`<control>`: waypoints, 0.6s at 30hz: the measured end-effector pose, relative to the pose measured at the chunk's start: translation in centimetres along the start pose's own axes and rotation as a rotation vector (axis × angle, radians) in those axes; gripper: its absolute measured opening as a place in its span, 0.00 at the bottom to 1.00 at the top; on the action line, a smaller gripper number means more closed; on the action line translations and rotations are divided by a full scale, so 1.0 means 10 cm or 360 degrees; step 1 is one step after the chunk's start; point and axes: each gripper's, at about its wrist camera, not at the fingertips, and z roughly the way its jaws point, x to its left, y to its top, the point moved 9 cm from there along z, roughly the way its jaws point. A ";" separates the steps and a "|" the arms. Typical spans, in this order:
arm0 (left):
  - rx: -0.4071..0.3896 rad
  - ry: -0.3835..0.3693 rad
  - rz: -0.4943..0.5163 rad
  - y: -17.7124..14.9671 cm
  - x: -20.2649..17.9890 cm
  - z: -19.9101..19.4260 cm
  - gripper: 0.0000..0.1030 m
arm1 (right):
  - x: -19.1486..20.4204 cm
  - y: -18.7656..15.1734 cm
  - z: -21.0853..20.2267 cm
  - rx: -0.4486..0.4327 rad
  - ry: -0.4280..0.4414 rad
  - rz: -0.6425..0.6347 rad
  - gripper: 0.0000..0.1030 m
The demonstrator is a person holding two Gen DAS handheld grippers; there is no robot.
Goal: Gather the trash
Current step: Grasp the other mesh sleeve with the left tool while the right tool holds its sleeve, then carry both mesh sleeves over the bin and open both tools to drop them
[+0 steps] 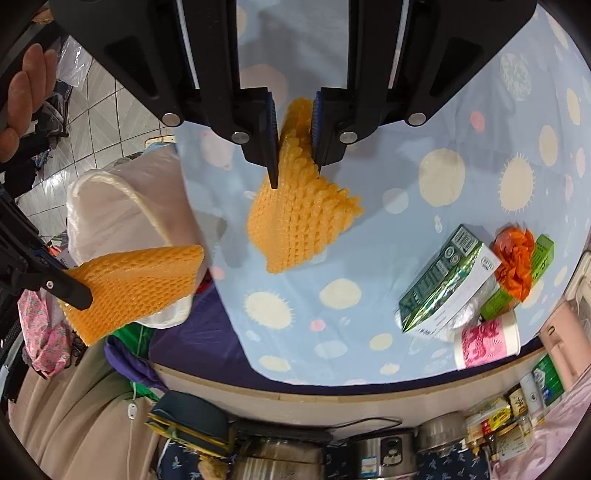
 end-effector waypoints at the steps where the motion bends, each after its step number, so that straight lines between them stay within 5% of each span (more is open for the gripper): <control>1: -0.0009 -0.0005 0.0010 0.01 -0.04 -0.03 0.13 | -0.06 0.03 -0.04 -0.0018 -0.0011 0.0009 0.12; 18: -0.0134 -0.0118 0.0277 0.36 -1.10 -0.26 0.13 | -1.08 0.17 -0.50 -0.0176 -0.0213 0.0201 0.12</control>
